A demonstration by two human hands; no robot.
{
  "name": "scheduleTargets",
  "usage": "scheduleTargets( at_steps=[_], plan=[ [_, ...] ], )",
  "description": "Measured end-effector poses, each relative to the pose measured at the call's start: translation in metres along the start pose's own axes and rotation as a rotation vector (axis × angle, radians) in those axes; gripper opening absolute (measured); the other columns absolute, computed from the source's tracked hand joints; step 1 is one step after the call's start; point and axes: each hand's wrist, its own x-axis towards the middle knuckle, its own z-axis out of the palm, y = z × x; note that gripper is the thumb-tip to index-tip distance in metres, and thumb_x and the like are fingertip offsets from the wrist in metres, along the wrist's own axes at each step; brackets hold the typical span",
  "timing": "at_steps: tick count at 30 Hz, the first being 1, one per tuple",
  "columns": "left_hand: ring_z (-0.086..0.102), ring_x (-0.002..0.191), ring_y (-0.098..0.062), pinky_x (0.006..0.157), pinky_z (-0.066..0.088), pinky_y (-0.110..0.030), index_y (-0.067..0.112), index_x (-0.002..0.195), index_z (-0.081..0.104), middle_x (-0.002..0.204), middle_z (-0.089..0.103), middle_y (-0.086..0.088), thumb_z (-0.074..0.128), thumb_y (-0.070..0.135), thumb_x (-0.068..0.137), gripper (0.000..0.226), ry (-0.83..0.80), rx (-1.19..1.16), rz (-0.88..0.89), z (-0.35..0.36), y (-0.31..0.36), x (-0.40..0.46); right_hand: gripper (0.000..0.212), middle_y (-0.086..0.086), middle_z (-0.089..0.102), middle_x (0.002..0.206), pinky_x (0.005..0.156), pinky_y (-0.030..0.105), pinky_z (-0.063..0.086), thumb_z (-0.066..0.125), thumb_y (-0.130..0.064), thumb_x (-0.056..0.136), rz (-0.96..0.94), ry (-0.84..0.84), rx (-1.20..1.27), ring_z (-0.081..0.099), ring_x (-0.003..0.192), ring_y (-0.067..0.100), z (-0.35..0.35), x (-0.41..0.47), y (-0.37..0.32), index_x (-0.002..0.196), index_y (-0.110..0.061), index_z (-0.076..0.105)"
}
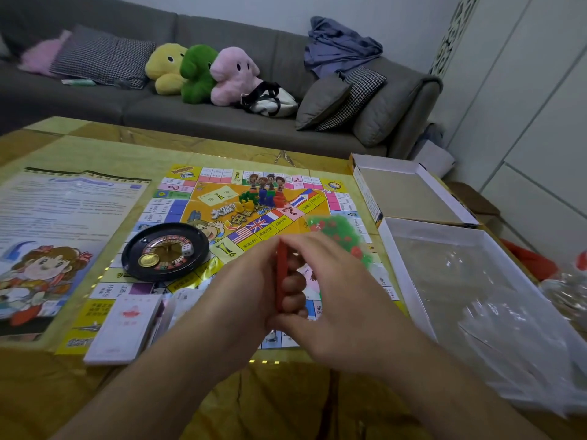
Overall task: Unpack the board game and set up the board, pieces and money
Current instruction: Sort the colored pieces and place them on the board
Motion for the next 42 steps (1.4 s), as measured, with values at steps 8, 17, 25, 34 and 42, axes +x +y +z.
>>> scheduleTargets(
  at_steps=[8,17,25,34,42],
  plan=[
    [0.044,0.048,-0.023,0.044,0.043,-0.027,0.008,0.086,0.048,0.060,0.038,-0.006,0.038,0.055,0.106,0.052,0.068,0.056,-0.116,-0.004,-0.004,0.001,0.064,-0.009,0.058,0.117,0.080,0.036,0.054,0.074,-0.057,0.080,-0.062,0.014,-0.278,0.055,0.103,0.014,0.006,-0.005,-0.004,0.132,-0.023,0.056],
    [0.045,0.049,-0.021,0.043,0.043,-0.028,0.009,0.081,0.057,0.063,0.045,-0.005,0.048,0.055,0.103,0.052,0.172,0.145,-0.093,-0.002,-0.010,-0.004,0.053,-0.007,0.058,0.103,0.074,0.024,0.044,0.082,-0.050,0.075,-0.018,-0.011,-0.233,0.052,0.089,0.011,0.009,-0.005,-0.002,0.115,-0.020,0.063],
    [0.079,0.083,-0.036,0.069,0.063,-0.044,-0.001,0.114,0.067,0.092,0.080,-0.019,0.057,0.023,0.105,0.027,0.231,0.348,-0.102,0.003,-0.008,0.007,0.076,-0.015,0.063,0.114,0.076,0.029,0.063,0.075,0.002,0.087,0.530,0.070,0.000,0.065,0.097,0.006,-0.033,-0.009,0.053,0.144,-0.044,0.053],
    [0.071,0.074,-0.027,0.076,0.065,-0.043,0.013,0.120,0.060,0.092,0.070,-0.016,0.059,0.003,0.097,0.025,0.264,0.708,-0.070,0.016,-0.044,0.024,0.047,0.002,0.065,0.133,0.083,0.036,0.061,0.068,-0.017,0.096,0.757,-0.084,-0.234,0.066,0.113,0.023,-0.018,-0.017,0.081,0.141,-0.026,0.059],
    [0.074,0.097,-0.022,0.085,0.064,-0.041,0.018,0.114,0.067,0.107,0.074,-0.003,0.056,0.011,0.091,0.027,0.199,0.959,-0.036,0.023,-0.058,0.042,0.021,0.004,0.068,0.112,0.083,0.040,0.063,0.063,-0.020,0.097,0.791,-0.164,-0.207,0.068,0.099,0.020,-0.012,-0.017,0.087,0.118,-0.024,0.065]
  ],
)
